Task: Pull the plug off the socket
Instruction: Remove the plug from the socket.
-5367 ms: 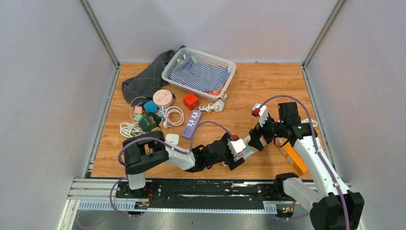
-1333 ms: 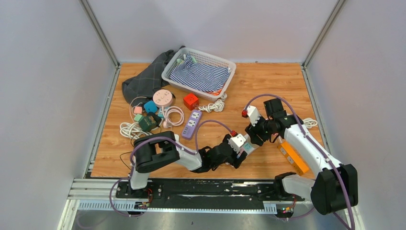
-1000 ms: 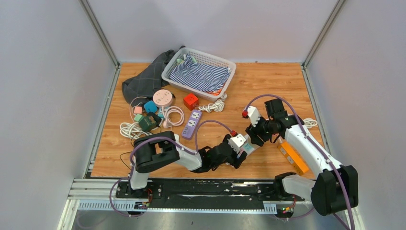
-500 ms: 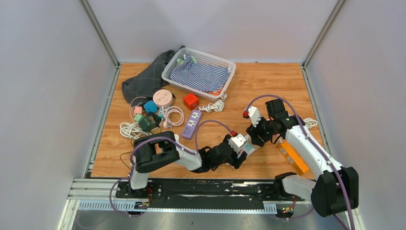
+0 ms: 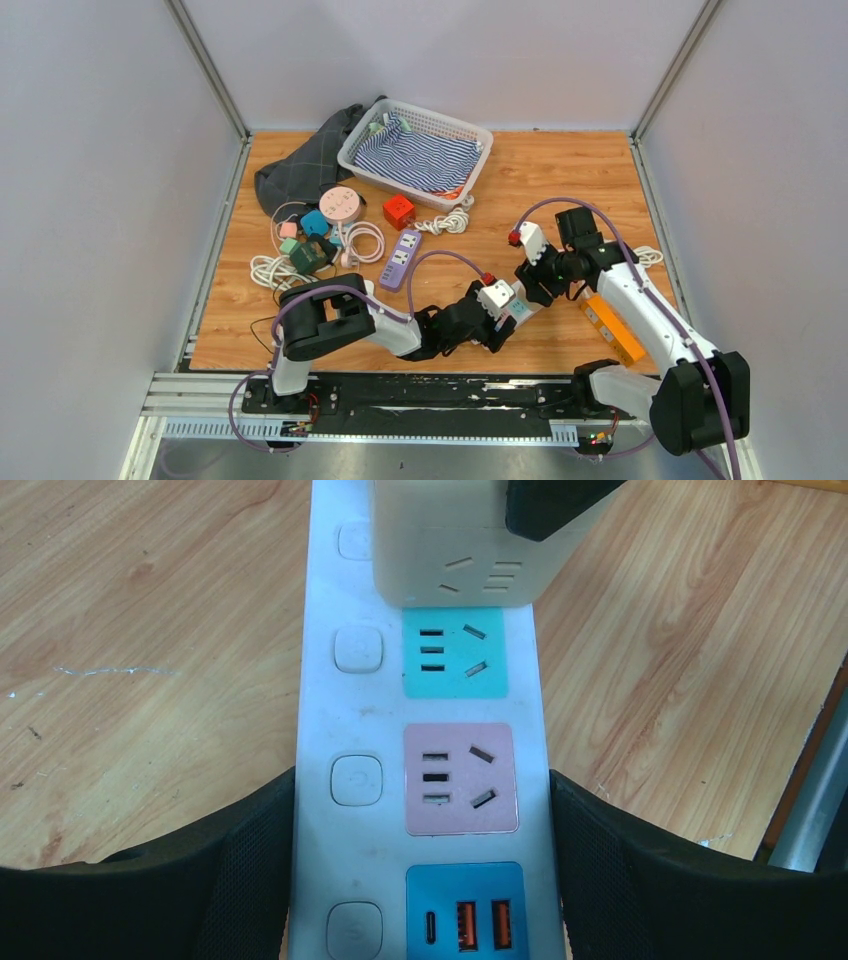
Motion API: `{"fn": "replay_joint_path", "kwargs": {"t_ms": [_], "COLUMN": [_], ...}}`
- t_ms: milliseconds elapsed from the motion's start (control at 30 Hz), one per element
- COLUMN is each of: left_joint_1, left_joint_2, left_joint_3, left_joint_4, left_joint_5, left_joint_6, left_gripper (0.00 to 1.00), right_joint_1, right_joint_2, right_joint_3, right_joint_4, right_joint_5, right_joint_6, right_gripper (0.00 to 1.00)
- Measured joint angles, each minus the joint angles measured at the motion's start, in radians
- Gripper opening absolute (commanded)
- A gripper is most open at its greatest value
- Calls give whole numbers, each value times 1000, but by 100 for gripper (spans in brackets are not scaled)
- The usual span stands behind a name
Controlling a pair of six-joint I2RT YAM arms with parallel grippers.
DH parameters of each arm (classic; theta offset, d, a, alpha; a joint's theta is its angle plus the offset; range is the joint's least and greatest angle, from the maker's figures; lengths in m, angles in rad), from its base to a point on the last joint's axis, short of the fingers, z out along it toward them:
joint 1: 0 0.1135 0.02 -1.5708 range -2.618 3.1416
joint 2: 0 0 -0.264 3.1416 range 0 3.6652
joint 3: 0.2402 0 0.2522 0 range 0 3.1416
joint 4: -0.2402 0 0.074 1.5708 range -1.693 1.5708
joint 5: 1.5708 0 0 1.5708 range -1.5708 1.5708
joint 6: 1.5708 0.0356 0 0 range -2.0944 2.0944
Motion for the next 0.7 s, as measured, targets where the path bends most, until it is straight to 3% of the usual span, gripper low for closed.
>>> {"fn": "replay_joint_path", "kwargs": {"t_ms": [233,533,700], "left_joint_1": [0,2,1], "left_joint_2": [0,0,0], "left_joint_3": [0,0,0], "left_joint_4": [0,1,0], "left_joint_5": [1,6,5], "left_joint_6": [-1,-1,2], "left_gripper": [0,0,0], "right_joint_1": [-5,-7,-13], "right_joint_2": [-5,-19,-38], "right_joint_3": [-5,-8,-10], "right_joint_4": [-5,2,-9], "right_joint_5": [-45,-13,-69], "right_joint_6": [-53,-6,-81], "right_gripper": [0,0,0]}}
